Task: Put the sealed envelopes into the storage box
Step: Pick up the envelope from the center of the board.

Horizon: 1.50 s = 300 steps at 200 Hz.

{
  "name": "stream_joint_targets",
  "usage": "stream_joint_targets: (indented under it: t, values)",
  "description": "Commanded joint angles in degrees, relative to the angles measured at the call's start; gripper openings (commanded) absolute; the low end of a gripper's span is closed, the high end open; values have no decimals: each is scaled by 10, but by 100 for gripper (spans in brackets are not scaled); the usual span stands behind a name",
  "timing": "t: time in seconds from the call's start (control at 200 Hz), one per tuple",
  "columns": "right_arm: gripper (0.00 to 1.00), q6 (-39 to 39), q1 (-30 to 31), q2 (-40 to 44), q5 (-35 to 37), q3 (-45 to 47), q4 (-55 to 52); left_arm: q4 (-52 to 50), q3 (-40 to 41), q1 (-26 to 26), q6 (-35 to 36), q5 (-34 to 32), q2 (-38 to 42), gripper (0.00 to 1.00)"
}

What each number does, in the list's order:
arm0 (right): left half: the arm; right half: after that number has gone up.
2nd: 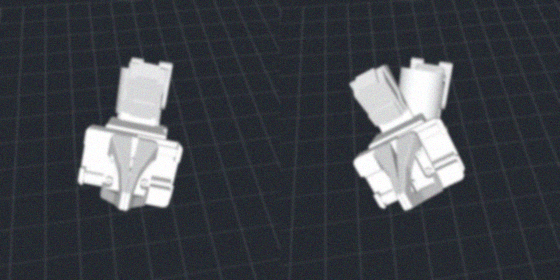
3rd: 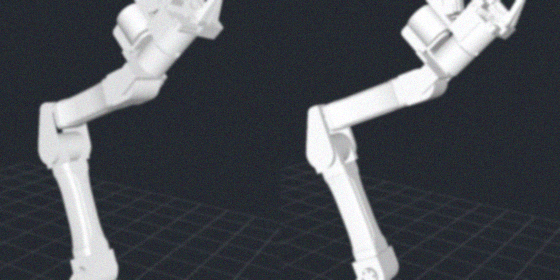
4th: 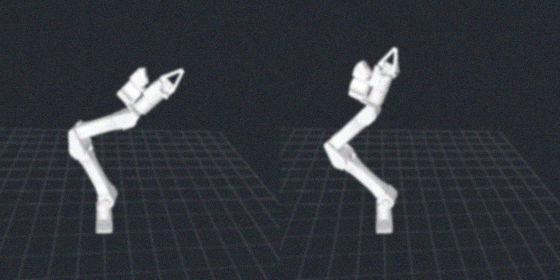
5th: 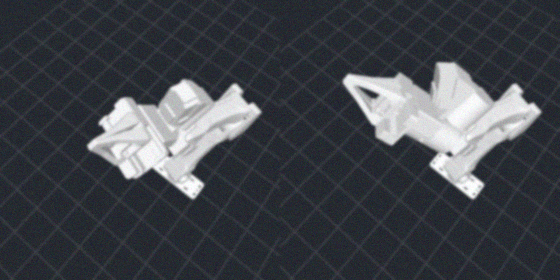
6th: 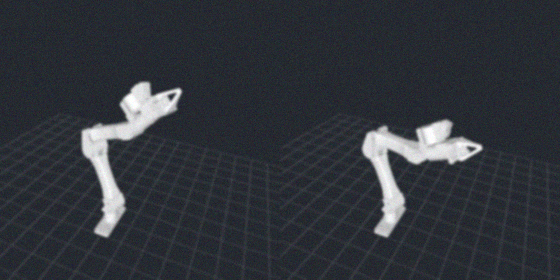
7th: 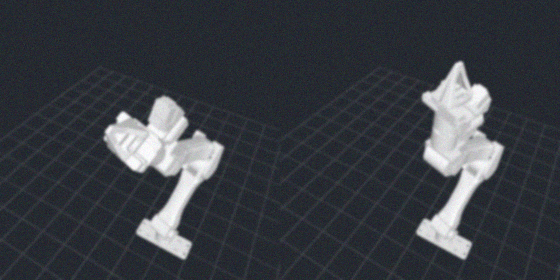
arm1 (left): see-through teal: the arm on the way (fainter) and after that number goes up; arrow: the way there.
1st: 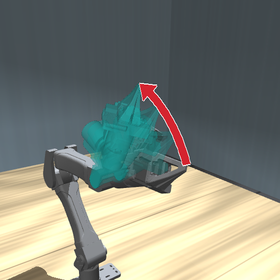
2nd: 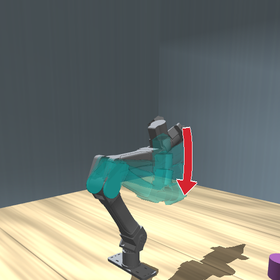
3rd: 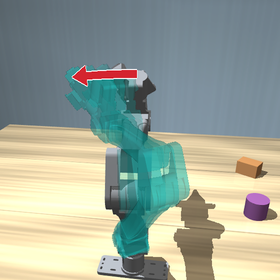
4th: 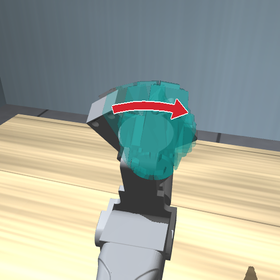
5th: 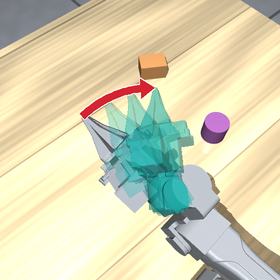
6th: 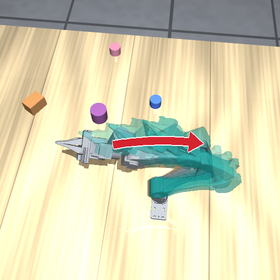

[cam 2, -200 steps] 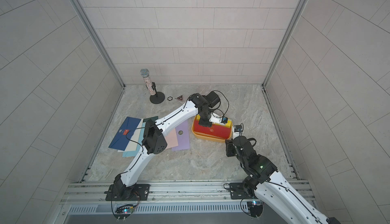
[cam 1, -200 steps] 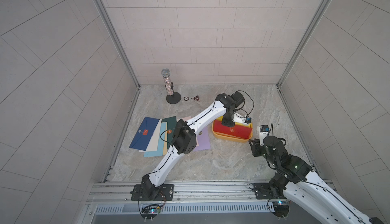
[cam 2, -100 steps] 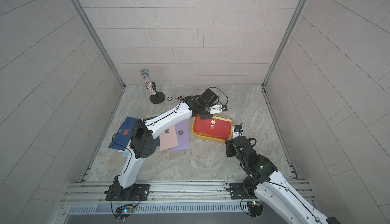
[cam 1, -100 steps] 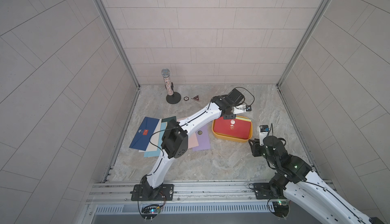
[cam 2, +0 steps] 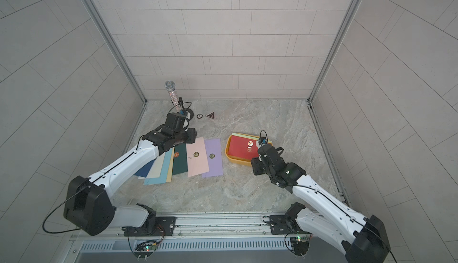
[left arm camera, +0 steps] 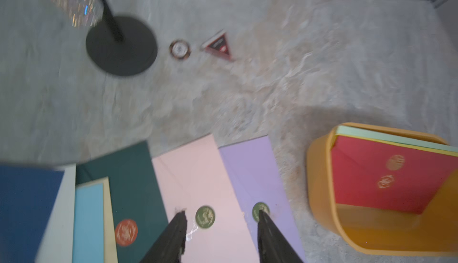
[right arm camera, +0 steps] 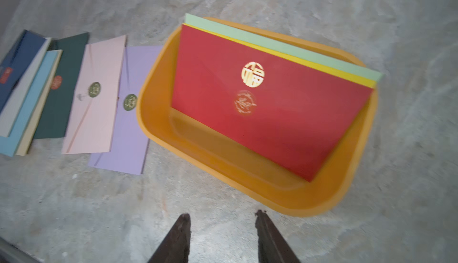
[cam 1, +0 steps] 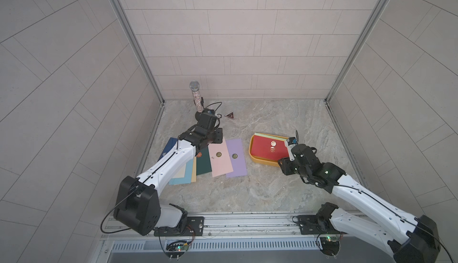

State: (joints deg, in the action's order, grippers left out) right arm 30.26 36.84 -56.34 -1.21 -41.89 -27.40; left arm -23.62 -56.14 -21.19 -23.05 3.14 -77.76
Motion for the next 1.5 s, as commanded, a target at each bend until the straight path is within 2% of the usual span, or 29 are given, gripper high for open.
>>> stream_joint_targets:
  t: [0.0, 0.09, 0.235, 0.47, 0.695, 0.931, 1.161, 1.496]
  values:
    - [47, 23, 45, -80, -34, -74, 21, 4, 77, 30, -133, 69, 28, 50]
    - [48, 18, 94, -166, -31, -145, 26, 6, 101, 46, -127, 101, 28, 48]
    - [48, 27, 124, -314, -71, -272, 6, -17, 116, 59, -127, 57, 18, 45]
    - [48, 31, 127, -486, -92, -431, -33, 33, 143, 76, -130, 62, -12, 39]
    - [50, 59, 108, -588, -138, -509, -38, 78, 152, 80, -141, 63, -59, 32]
    - [50, 78, 89, -661, -156, -555, -45, 96, 170, 84, -139, 65, -86, 23]
    - [50, 91, 72, -709, -175, -569, -37, 100, 190, 86, -139, 59, -88, 20]
    - [50, 146, 65, -739, -266, -554, 12, 130, 208, 86, -151, 85, -118, 16]
